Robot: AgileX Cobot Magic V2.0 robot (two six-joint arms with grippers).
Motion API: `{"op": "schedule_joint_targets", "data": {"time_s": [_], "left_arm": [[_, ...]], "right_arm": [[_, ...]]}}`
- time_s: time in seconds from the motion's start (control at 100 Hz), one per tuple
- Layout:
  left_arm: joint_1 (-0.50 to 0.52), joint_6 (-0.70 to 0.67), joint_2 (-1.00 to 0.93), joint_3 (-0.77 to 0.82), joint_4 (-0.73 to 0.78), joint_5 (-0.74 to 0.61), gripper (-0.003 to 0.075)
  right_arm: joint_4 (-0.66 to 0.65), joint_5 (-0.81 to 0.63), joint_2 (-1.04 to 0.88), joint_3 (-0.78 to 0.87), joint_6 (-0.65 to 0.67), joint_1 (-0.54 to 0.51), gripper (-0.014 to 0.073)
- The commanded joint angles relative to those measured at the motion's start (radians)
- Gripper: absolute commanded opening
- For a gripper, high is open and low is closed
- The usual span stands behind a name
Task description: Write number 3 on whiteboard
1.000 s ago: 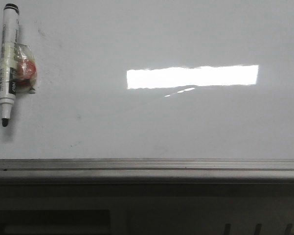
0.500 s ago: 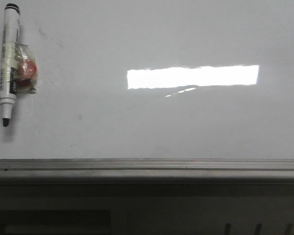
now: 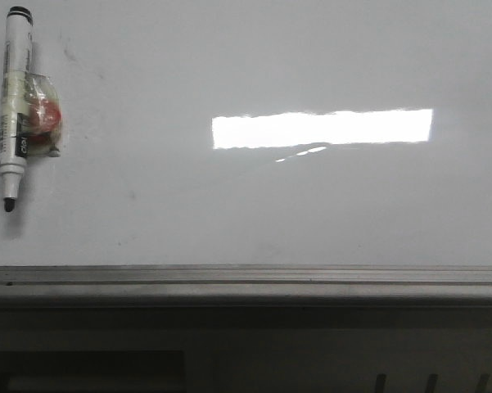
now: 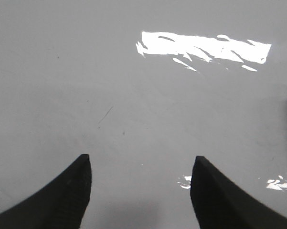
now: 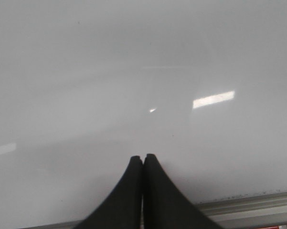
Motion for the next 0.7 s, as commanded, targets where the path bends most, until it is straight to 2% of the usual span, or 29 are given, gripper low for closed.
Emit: {"op": "schedule_joint_targets", "data": {"time_s": [0.0, 0.11, 0.31, 0.49, 0.69], "left_arm": [[-0.04, 0.054, 0.026, -0.026, -0.01, -0.111, 0.0431], [-0.125, 0.079, 0.039, -0.026, -0.01, -0.134, 0.0431], [-0.361, 0.077, 0.097, -0.026, -0.018, -0.145, 0.043], [-0.549, 0.075, 0.211, -0.026, -0.085, -0.264, 0.043], [-0.615, 0.075, 0.363, -0.026, -0.164, -0.361, 0.043]], "right_arm": [[-0.006, -0.063, 0.014, -0.037, 0.0, 0.0, -0.0064], [-0.006, -0.063, 0.014, -0.037, 0.0, 0.0, -0.0064], [-0.006, -0.065, 0.014, -0.037, 0.0, 0.0, -0.0064], [-0.006, -0.07, 0.014, -0.037, 0.0, 0.0, -0.0064], [-0.006, -0.07, 0.014, -0.037, 0.0, 0.0, -0.0064]]}}
